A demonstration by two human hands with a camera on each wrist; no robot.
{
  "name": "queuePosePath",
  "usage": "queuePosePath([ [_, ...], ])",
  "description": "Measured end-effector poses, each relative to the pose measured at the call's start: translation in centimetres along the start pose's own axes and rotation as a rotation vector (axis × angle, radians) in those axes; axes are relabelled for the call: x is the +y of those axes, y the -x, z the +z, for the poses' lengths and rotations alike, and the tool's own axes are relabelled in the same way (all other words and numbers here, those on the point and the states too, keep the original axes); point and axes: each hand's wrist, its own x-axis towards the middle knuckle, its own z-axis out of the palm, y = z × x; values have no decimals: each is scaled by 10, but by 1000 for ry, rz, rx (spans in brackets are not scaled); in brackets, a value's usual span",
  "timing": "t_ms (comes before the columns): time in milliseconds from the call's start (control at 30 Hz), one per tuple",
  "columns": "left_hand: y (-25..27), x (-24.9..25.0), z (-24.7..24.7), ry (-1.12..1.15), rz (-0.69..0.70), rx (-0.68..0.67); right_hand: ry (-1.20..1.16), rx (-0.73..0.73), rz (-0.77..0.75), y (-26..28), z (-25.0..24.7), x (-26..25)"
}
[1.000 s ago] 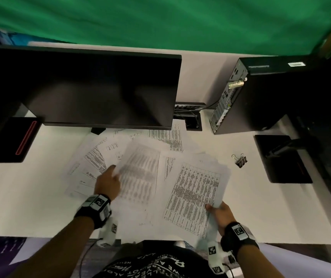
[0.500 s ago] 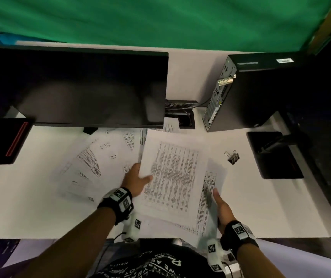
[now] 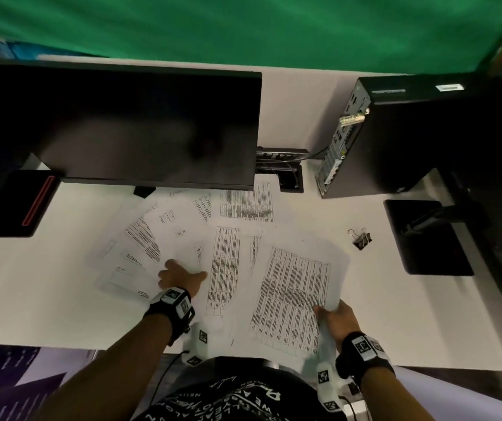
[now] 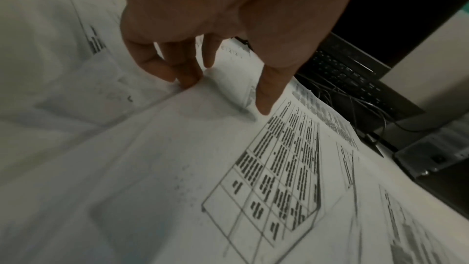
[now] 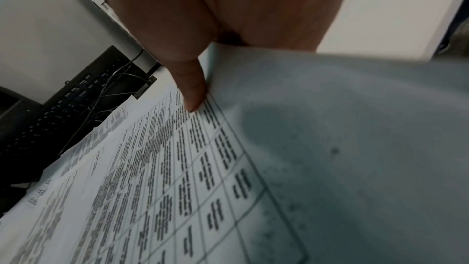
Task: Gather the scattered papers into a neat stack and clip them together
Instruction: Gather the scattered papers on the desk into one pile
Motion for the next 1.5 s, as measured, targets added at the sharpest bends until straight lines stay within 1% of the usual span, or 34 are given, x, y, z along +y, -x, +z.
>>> queuePosePath([
  [67,-1,-1,-2,155,-25,-28,1,4,9,-4,0,3],
  [100,-2,-4,-3,209,-9,-49,4,9,11,-6,0,4],
  [167,-4,-9,-6,223,49,-113,7,10,12,-7,0,5],
  [233,0,-10,-10,196,105,-107,21,5,15,-9,0,4],
  [367,10,-6,-29,85,187,79,19,8,20,-8,0,4],
  [400,10,-7,-35,75,195,107,11,12,24,-8,0,4],
  [500,7,-9,-56,132,210,191,7,22,31,-9,2,6],
  [567,6,-8,-72,159,243,275,7,33,43,-9,3,7],
  [667,-1,-7,-93,87,366,346,1,47,46,-10,4,7],
  [767,-3,-6,-110,8,440,344,5,57,45,-9,6,5],
  [833,-2,-6,-114,-19,517,361,13,61,43,-9,6,4],
  [933,14,-4,-108,-68,745,361,20,59,41,-7,5,3],
  [967,21,-2,-108,-78,786,376,25,63,38,-6,5,2],
  [1000,26,0,-107,-82,793,396,33,67,36,-4,3,3],
  [1033,26,1,-111,-79,754,426,39,63,31,-5,3,2],
  [1133,16,3,-130,-83,580,485,38,56,25,-4,4,0],
  [1200,11,3,-143,-131,545,523,30,60,29,-3,5,-1],
  [1366,14,3,-160,-194,635,619,-6,68,33,-1,4,-3],
  [1500,26,-1,-180,-185,751,689,-211,48,-10,8,2,-17],
])
